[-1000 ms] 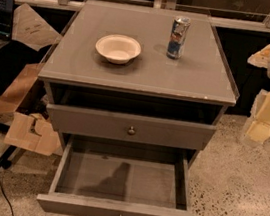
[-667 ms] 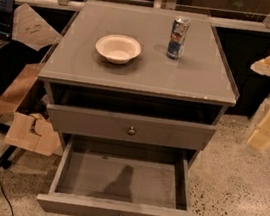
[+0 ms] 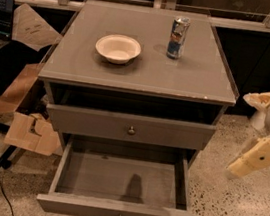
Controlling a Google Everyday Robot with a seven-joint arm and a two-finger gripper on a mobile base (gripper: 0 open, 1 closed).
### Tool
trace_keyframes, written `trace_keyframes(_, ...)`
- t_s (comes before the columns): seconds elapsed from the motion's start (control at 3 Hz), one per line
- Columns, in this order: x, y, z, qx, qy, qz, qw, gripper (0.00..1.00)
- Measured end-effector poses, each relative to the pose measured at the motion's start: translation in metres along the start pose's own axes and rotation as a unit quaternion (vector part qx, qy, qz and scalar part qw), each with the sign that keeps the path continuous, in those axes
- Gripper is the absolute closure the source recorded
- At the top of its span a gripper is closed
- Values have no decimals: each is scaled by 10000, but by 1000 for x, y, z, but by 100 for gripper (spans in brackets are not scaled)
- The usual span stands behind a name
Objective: Close middle drawer
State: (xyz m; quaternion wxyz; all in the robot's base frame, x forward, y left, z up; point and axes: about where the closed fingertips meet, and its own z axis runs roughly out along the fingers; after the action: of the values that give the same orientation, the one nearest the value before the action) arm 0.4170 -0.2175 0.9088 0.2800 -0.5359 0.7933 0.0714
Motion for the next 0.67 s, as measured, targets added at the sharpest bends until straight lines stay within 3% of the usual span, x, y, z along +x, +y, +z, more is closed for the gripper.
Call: trace_keyframes(0.67,-1,14,69,171,-465,383,9980,0)
